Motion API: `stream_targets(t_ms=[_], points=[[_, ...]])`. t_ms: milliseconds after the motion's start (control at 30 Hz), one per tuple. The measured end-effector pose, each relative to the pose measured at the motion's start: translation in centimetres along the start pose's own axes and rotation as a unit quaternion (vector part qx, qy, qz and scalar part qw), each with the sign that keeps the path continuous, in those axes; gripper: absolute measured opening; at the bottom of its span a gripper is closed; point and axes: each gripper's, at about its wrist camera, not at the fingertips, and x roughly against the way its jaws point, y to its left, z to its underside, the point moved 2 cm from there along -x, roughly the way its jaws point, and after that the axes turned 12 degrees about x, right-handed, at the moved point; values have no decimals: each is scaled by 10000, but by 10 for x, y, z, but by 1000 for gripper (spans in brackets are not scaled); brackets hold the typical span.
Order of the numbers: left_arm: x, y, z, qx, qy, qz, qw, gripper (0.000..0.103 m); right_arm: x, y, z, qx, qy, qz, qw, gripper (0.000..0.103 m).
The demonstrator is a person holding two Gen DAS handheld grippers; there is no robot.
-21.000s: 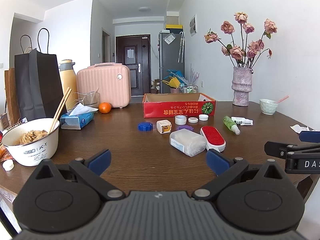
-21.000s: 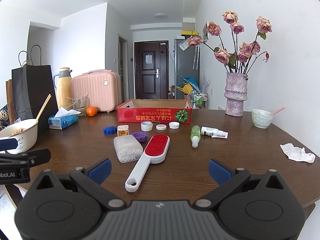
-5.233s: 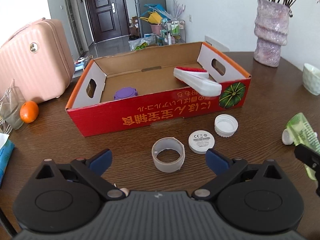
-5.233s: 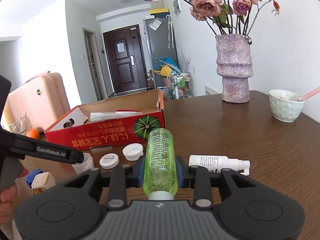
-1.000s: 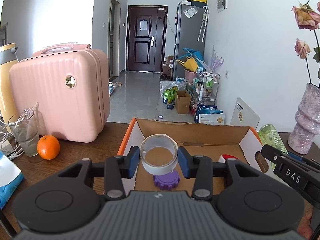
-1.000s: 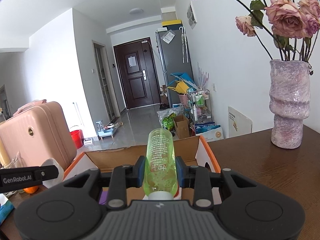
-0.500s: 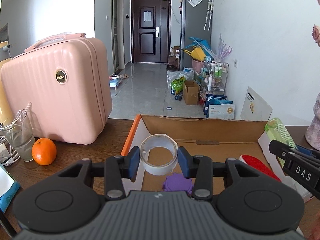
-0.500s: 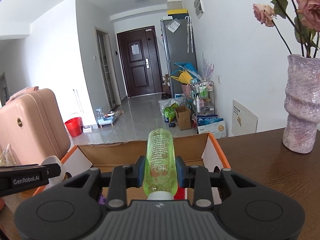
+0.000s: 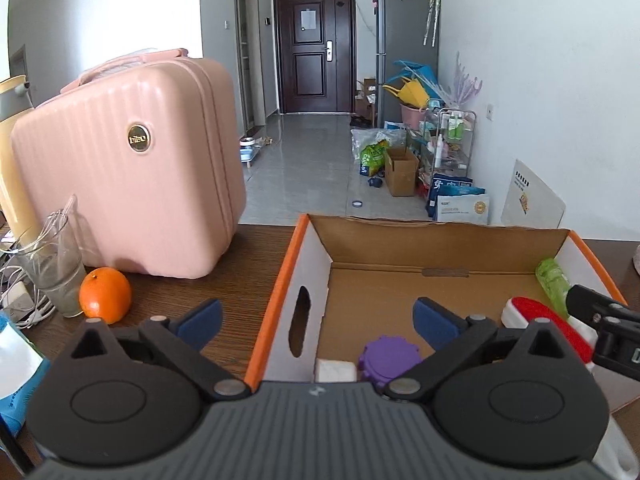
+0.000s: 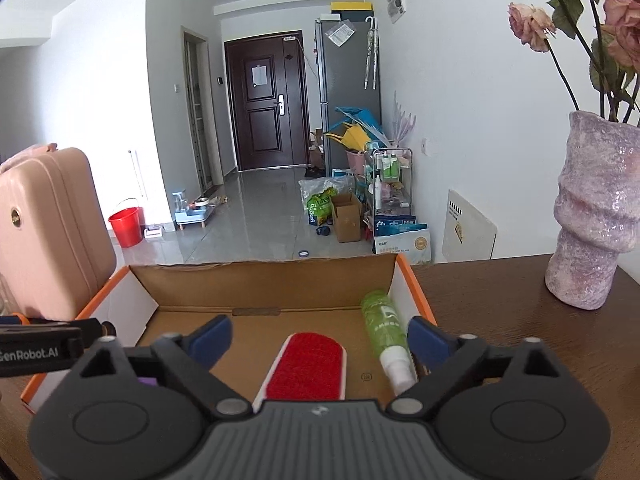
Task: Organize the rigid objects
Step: 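Withdraw both open grippers from the box back over the table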
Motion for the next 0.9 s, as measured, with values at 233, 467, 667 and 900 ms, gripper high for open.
stream_targets(t_ms=[233,467,667,900], points=[[1,2,-1,60,13,-2,10000,103,5,2,-1,-54,-30,-43,10000,103],[10,5,2,106,-49,28,9999,103,15,2,-5,-80,-98,2,9999,103],[28,11,5,163,-129,111,9997,103,38,5,-5,14,-279,-12,9996,103],[59,17,12,109,-274,253,9992,103,72,5,-2,83,-497,-105,9987,103]])
